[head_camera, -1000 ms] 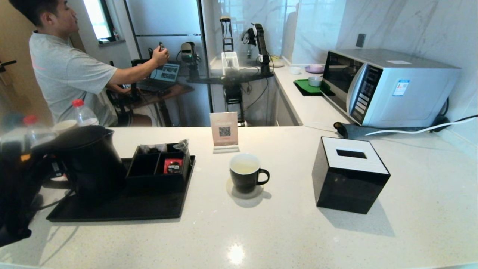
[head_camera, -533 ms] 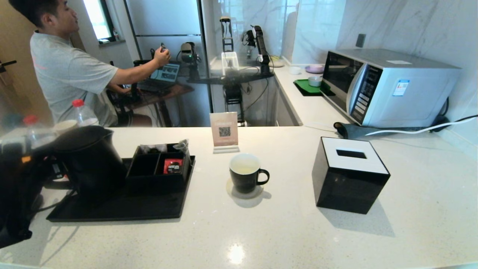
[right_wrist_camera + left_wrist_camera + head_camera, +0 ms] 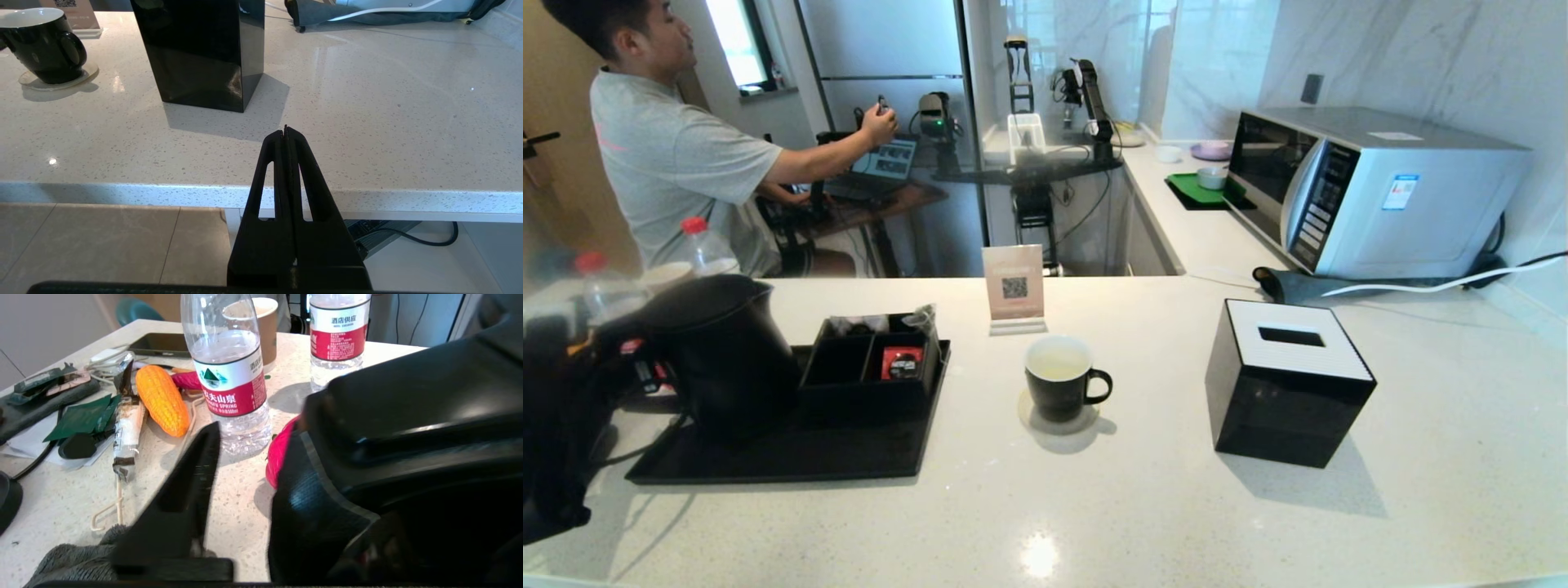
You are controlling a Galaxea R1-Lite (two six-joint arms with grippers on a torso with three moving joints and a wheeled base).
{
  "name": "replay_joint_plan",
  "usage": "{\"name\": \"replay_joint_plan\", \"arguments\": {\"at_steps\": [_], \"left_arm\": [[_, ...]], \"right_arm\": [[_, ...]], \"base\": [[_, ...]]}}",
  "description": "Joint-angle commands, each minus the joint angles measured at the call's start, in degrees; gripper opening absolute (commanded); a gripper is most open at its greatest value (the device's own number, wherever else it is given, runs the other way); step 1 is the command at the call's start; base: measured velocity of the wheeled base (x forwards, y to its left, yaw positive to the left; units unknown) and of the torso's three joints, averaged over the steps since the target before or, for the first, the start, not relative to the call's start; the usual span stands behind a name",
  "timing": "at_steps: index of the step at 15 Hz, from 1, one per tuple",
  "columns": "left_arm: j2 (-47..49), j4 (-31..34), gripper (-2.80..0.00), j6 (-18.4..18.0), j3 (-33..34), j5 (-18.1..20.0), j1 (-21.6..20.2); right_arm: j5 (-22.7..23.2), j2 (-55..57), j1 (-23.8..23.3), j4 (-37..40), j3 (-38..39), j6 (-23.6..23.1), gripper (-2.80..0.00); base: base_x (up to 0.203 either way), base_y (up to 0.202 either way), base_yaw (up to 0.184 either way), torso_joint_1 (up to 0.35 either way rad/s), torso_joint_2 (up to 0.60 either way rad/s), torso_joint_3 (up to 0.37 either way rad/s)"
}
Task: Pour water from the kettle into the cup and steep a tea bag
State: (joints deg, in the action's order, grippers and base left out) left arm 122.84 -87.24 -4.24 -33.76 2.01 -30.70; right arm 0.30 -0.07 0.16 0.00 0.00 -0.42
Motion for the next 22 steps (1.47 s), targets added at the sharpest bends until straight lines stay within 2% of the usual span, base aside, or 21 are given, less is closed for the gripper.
{"name": "replay_joint_plan", "arguments": {"at_steps": [1, 10, 22], "left_arm": [[-0.4, -2.7, 0.00, -0.1, 0.9, 0.1, 0.0], [-4.8, -2.7, 0.00, -0.1, 7.0, 0.1, -0.6], [-18.5, -2.7, 0.00, -0.1, 25.3, 0.1, -1.5]], "right_arm": [[0.0, 0.1, 0.0, 0.0, 0.0, 0.0, -2.80], [0.0, 0.1, 0.0, 0.0, 0.0, 0.0, -2.80], [0.0, 0.1, 0.0, 0.0, 0.0, 0.0, -2.80]], "base": [[0.000, 0.000, 0.000, 0.000, 0.00, 0.000], [0.000, 0.000, 0.000, 0.000, 0.00, 0.000], [0.000, 0.000, 0.000, 0.000, 0.00, 0.000]]}}
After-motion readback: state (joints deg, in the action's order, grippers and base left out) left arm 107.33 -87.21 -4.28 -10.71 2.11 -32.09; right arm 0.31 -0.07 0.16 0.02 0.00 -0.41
